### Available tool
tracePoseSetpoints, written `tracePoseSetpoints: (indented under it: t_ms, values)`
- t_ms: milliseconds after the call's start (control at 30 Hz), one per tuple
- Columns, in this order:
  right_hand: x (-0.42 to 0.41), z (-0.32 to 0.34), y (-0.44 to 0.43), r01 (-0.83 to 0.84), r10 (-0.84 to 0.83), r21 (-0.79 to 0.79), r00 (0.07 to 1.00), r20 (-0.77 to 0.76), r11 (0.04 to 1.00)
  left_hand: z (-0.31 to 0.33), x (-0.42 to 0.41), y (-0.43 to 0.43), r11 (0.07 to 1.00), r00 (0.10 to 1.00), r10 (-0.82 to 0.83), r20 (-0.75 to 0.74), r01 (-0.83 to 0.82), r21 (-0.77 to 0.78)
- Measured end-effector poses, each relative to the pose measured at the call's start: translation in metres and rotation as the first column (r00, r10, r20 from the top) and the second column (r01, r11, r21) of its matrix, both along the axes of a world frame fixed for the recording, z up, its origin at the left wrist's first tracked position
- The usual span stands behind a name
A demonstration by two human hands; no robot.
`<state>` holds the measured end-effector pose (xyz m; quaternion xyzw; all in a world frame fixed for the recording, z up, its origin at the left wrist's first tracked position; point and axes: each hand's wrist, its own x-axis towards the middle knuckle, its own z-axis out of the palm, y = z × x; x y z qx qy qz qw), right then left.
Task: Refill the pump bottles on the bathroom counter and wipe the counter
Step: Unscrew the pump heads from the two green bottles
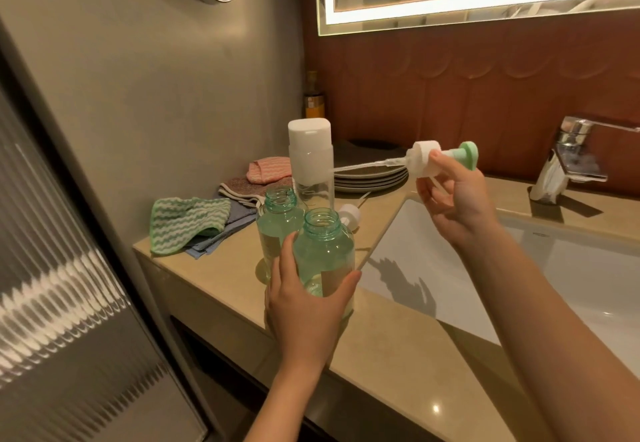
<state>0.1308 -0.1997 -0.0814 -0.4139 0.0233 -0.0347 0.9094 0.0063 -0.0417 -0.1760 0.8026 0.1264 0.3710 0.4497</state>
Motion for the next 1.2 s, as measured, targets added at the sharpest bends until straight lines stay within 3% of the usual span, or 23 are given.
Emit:
tracePoseSetpoints:
  t_ms: [133,300,467,600,767,900,1200]
  values:
    - [0.004,-0.013,-0.002,0.204,-0.187,-0.224,0.978,0.093,0.953,-0.001,0.0,0.0,1.0,1.0,0.003,-0.004,-0.003,-0.002]
    - [0.004,-0.033,0.002,0.5,-0.316,-0.541,0.86,0.399,0.676,-0.002,0.0,0.0,1.0,1.0,0.005,-0.003,-0.005,-0.004]
    - [0.006,-0.053,0.012,0.614,-0.172,-0.702,0.783,0.597,0.361,-0.002,0.0,-0.001,1.0,1.0,0.0,-0.001,0.0,-0.001]
    - [0.002,-0.068,0.026,0.568,-0.001,-0.809,0.819,0.574,0.152,-0.003,0.0,0.0,1.0,1.0,-0.002,0.002,0.002,-0.021]
    - [-0.001,-0.078,0.04,0.498,0.233,-0.866,0.848,0.477,-0.041,-0.002,0.001,-0.001,1.0,1.0,-0.011,-0.001,0.011,-0.023]
    - [-0.001,-0.08,0.05,0.405,0.329,-0.911,0.874,0.358,-0.084,-0.002,0.0,-0.001,0.999,1.0,-0.011,-0.003,0.011,-0.031]
    - [0.002,-0.078,0.055,0.195,0.388,-0.981,0.905,0.176,-0.008,-0.002,0.0,-0.002,0.999,1.0,-0.006,-0.009,0.006,-0.031]
